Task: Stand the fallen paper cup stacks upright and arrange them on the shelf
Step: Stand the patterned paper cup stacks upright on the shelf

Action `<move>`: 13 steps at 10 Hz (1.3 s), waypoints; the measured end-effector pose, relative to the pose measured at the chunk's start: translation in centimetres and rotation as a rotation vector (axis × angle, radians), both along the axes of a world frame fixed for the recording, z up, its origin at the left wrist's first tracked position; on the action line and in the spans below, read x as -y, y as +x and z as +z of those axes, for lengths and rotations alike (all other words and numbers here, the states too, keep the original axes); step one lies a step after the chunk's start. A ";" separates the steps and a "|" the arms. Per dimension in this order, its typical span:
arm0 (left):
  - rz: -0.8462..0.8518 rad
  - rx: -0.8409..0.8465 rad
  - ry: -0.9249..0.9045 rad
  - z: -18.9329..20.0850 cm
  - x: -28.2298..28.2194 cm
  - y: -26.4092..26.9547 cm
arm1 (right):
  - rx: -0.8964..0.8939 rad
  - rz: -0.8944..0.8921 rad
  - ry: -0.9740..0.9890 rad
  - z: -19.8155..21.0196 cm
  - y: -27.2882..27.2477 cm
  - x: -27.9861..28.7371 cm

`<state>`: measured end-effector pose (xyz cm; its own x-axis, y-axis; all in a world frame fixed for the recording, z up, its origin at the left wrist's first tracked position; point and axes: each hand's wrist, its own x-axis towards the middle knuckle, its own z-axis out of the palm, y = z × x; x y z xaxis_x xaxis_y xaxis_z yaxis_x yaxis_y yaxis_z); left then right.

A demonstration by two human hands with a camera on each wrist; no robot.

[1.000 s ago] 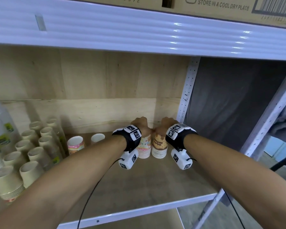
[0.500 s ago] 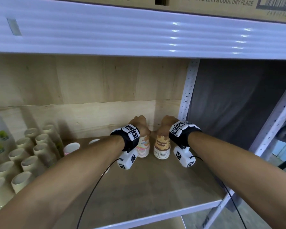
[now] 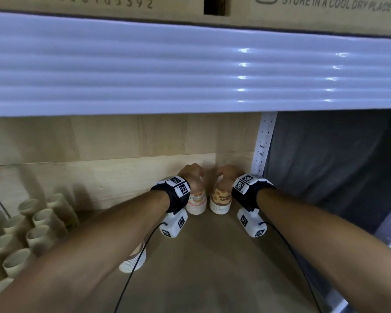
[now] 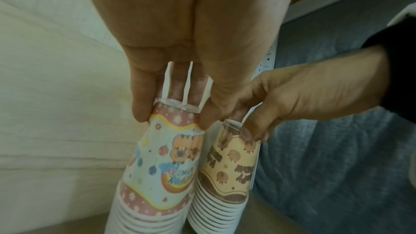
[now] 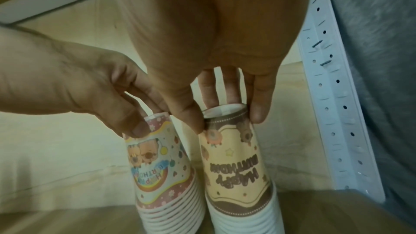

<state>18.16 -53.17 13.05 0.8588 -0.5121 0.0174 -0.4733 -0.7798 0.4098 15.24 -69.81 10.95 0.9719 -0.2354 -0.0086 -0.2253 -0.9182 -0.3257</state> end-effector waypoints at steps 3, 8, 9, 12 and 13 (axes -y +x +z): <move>0.021 0.001 0.034 -0.9 1.3 2.3 | 0.017 0.093 0.080 0.4 1.4 0.4; 0.020 -0.039 0.077 -0.7 2.6 2.7 | 0.033 0.169 0.328 1.8 0.2 0.5; -0.011 -0.006 0.079 -0.2 2.3 2.2 | 0.001 0.142 0.306 1.9 0.0 0.5; 0.027 -0.045 0.078 3.1 -1.5 0.8 | -0.003 0.106 0.017 2.3 1.5 -1.1; 0.075 -0.063 0.108 4.5 -4.1 0.1 | 0.006 0.145 0.042 4.0 0.9 -3.6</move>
